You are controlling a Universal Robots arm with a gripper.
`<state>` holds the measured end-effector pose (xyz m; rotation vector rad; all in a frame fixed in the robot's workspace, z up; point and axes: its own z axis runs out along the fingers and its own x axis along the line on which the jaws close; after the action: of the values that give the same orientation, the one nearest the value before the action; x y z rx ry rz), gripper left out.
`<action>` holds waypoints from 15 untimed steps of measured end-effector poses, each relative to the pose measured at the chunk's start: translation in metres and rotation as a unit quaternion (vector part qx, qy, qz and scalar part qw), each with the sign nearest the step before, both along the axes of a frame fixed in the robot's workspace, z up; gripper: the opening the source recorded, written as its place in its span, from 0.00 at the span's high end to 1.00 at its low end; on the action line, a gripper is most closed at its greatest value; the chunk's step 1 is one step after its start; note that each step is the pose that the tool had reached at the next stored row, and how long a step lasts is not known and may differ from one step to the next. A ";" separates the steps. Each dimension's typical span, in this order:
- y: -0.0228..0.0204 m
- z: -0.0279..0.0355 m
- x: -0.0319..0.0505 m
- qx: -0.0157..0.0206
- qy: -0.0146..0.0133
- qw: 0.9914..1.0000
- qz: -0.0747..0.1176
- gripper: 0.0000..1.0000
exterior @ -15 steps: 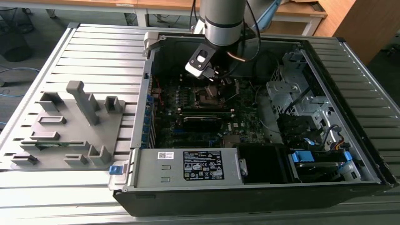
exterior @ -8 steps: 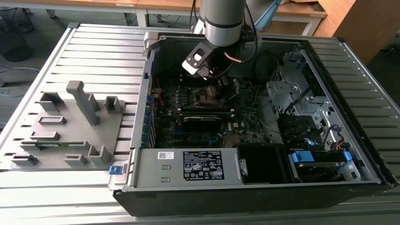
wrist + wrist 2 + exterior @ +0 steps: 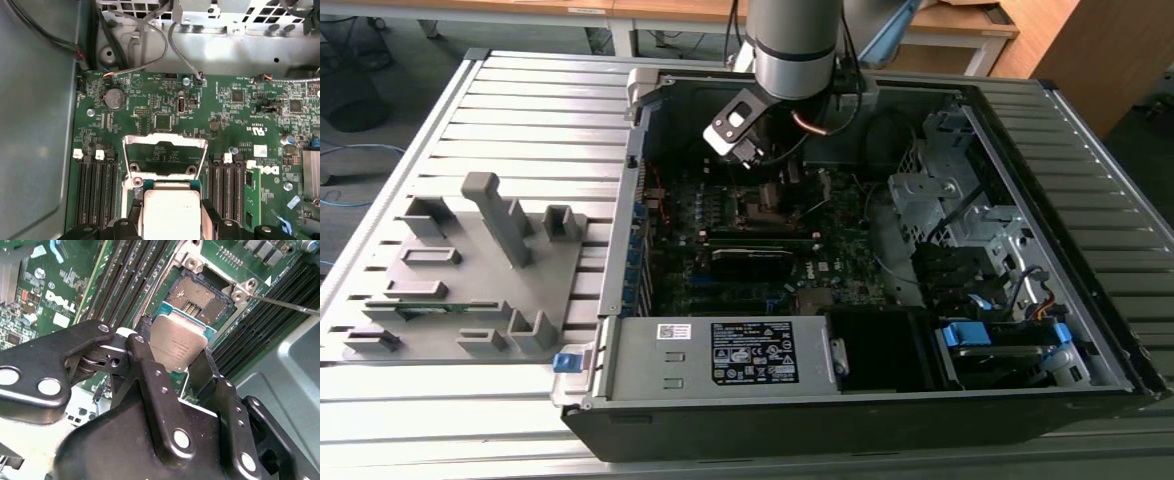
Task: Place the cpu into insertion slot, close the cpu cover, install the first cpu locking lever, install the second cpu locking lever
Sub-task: 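Place the cpu into insertion slot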
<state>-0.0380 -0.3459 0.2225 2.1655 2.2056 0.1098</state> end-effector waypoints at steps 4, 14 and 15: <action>0.0001 -0.0010 -0.0057 0.000 0.000 1.000 -0.001 0.46; 0.0026 -0.0080 -0.0117 0.000 0.000 1.000 -0.003 0.46; 0.0031 -0.0084 -0.0120 0.000 0.000 1.000 -0.003 0.46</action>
<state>-0.0500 -0.3428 0.2141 2.1715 2.1999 0.1098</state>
